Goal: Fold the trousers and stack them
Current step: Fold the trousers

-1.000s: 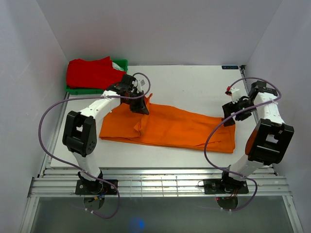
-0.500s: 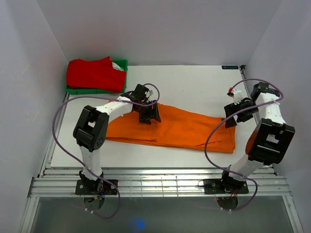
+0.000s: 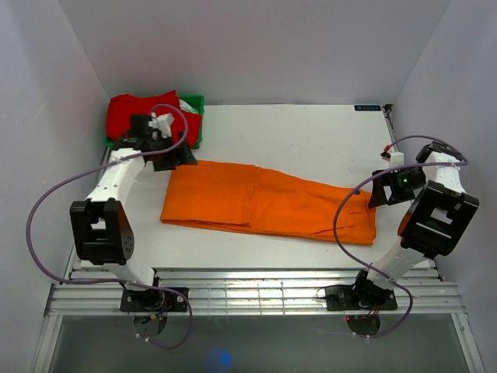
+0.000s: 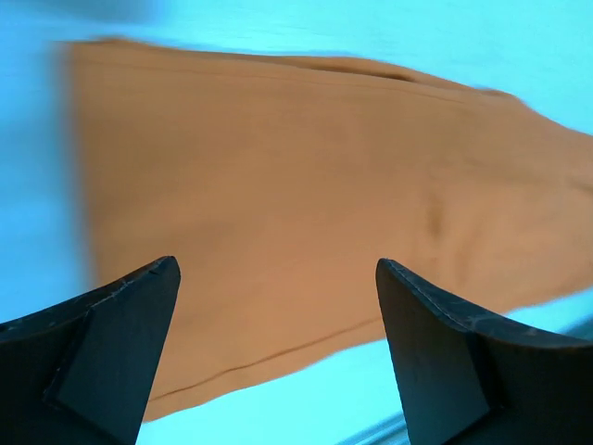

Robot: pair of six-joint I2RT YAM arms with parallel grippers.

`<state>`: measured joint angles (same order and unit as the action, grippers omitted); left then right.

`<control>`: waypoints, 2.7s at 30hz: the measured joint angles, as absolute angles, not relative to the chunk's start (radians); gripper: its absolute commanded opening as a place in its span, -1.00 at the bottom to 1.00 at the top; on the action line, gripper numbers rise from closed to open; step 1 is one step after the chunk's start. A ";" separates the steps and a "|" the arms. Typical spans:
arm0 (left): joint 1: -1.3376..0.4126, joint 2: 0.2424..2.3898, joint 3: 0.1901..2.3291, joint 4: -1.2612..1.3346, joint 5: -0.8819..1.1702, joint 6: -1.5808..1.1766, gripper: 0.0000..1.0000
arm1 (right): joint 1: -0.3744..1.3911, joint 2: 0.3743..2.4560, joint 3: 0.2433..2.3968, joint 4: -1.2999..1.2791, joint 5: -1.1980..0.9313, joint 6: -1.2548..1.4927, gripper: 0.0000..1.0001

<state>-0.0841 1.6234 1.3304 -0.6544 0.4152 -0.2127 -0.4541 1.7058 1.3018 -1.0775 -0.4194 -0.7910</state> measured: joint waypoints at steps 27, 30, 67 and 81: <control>0.366 1.915 1.147 -0.692 0.841 0.169 -0.32 | -0.476 1.851 1.200 -1.013 -0.475 -0.683 0.96; 0.366 1.919 1.147 -0.682 0.862 0.159 -0.99 | -0.476 1.851 1.200 -1.014 -0.479 -0.682 1.00; -0.131 1.636 1.622 -0.942 0.811 0.029 -1.00 | -0.286 1.935 1.214 -0.974 -0.713 -0.500 0.47; -0.525 1.796 1.670 -0.754 0.729 -0.258 -1.00 | -0.215 2.009 1.190 -0.839 -0.753 -0.362 -0.85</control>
<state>-0.5247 1.7958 1.6703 -0.7536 0.7292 -0.2584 -0.2153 2.0094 1.1900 -0.8387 -0.7528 -0.3622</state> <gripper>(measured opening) 0.019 0.084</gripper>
